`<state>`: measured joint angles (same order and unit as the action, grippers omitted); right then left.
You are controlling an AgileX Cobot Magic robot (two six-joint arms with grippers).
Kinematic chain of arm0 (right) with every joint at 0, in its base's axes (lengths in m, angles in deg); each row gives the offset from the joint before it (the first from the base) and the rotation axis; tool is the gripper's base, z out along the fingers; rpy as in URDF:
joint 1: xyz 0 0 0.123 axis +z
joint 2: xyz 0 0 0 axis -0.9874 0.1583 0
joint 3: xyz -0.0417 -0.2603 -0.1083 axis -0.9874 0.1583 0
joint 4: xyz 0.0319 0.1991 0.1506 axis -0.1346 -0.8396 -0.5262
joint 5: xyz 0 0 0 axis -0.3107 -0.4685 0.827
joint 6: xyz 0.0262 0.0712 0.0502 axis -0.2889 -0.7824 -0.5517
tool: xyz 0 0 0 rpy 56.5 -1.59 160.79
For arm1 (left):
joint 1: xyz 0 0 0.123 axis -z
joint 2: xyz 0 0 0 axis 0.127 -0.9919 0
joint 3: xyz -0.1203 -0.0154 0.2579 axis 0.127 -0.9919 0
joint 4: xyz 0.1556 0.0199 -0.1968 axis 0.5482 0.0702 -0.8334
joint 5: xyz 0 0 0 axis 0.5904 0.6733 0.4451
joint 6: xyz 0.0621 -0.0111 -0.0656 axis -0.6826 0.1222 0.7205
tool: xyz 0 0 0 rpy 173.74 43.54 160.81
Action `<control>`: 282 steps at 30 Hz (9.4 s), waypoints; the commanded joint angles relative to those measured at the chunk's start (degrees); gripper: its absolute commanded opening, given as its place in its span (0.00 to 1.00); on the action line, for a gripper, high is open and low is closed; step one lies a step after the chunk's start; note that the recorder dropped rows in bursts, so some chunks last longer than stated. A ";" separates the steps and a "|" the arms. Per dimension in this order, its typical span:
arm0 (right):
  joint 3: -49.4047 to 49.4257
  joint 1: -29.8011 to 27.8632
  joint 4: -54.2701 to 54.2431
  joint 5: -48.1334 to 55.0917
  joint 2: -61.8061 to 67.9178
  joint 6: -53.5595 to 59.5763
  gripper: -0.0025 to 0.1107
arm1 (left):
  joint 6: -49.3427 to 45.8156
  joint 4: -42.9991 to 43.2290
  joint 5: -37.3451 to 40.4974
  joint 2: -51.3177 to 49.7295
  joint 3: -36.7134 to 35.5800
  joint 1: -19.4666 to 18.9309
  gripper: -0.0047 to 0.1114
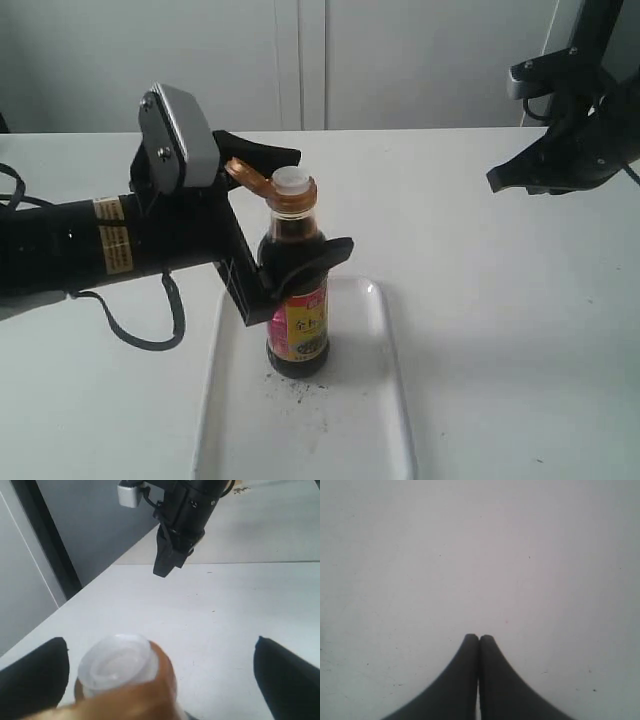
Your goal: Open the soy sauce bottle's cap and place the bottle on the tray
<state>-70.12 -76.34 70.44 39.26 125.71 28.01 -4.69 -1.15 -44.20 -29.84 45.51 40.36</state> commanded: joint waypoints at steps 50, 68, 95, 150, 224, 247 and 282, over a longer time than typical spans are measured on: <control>0.25 0.80 0.82 0.98 -3.12 2.12 0.02 | -11.71 -26.26 67.59 17.91 17.43 -12.31 0.04; -0.11 1.10 7.92 20.86 -6.55 -6.07 0.02 | -27.69 -42.44 119.37 17.29 25.49 -32.62 0.04; 16.24 1.10 6.11 -6.70 -32.35 -8.62 0.02 | -27.38 -45.46 86.14 44.63 5.79 -32.25 0.04; 35.44 1.10 3.97 -16.09 -58.94 -8.90 0.02 | -27.47 -53.78 69.45 79.05 -19.80 -32.36 0.04; 35.44 1.10 3.97 -16.00 -58.94 -8.39 0.02 | -27.47 -58.47 70.98 86.86 -41.09 -32.36 0.04; 44.09 1.10 8.48 -16.38 -68.39 -17.97 0.02 | -27.47 -58.47 70.98 86.86 -41.09 -32.36 0.04; 66.76 1.10 6.11 -15.91 -95.59 -17.46 0.02 | -27.47 -58.47 70.98 86.86 -41.09 -32.36 0.04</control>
<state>-3.87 -75.20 76.55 25.43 30.49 10.37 -32.32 -58.69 26.65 56.79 4.63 7.98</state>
